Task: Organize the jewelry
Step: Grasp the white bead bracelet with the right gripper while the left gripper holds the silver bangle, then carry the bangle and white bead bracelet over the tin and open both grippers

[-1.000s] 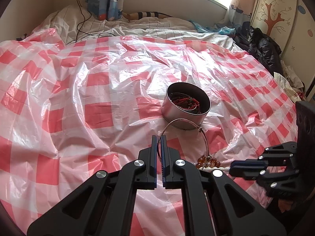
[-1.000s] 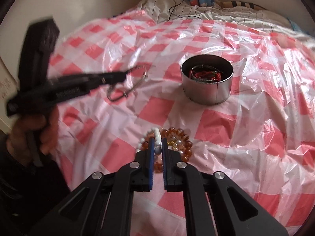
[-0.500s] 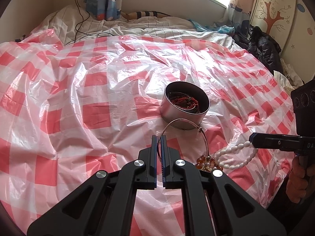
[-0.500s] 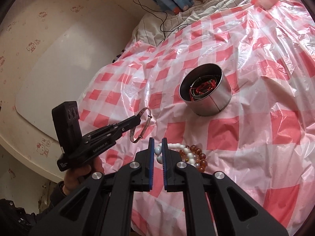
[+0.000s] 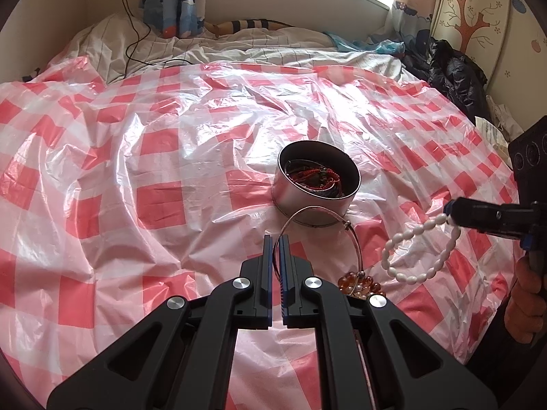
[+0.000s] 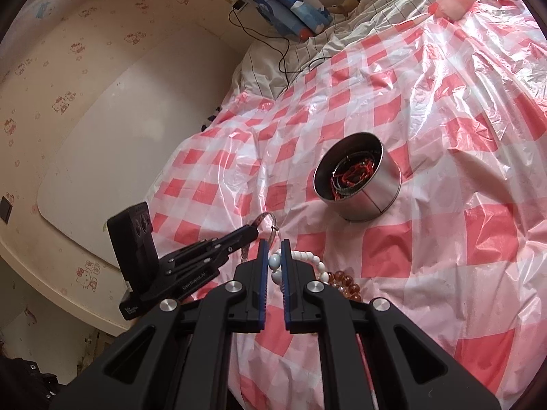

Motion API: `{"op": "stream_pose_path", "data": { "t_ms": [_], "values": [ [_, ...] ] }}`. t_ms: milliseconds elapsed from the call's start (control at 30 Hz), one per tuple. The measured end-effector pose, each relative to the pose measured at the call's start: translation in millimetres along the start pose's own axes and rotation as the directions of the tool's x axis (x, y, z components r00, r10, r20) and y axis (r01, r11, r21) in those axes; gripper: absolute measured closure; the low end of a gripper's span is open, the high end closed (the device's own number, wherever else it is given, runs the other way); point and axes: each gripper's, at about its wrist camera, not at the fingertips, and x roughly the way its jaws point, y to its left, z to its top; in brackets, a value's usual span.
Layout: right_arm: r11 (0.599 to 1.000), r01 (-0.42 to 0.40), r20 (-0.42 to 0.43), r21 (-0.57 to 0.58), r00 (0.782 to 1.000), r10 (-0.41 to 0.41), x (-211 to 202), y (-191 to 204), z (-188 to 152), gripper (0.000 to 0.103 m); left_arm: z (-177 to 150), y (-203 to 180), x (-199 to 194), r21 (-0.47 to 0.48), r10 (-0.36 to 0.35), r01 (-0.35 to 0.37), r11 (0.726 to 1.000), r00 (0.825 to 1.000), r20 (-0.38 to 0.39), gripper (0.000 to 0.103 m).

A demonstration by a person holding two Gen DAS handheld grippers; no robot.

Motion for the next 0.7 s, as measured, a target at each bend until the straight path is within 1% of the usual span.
{"op": "stream_pose_path", "data": {
  "t_ms": [433,500,600,700],
  "values": [
    [0.998,-0.051,0.04,0.043,0.998,0.05,0.0,-8.1,13.0,0.095,7.8,-10.4,9.4,0.015,0.013,-0.013,1.0,1.0,0.006,0.1],
    [0.996,-0.066,0.043,0.066,0.997,0.063,2.3,-10.3,15.9,0.095,10.5,-10.7,11.2,0.009,0.011,-0.011,1.0,1.0,0.008,0.1],
    [0.995,-0.077,0.058,0.057,0.996,0.074,5.2,-6.9,20.4,0.095,15.1,-11.4,13.7,0.0,0.005,-0.005,1.0,1.0,0.014,0.1],
    [0.992,-0.097,0.074,0.078,0.993,0.092,8.2,-7.2,26.2,0.095,21.7,-12.6,17.7,-0.016,0.001,0.0,1.0,1.0,0.02,0.1]
  ]
}}
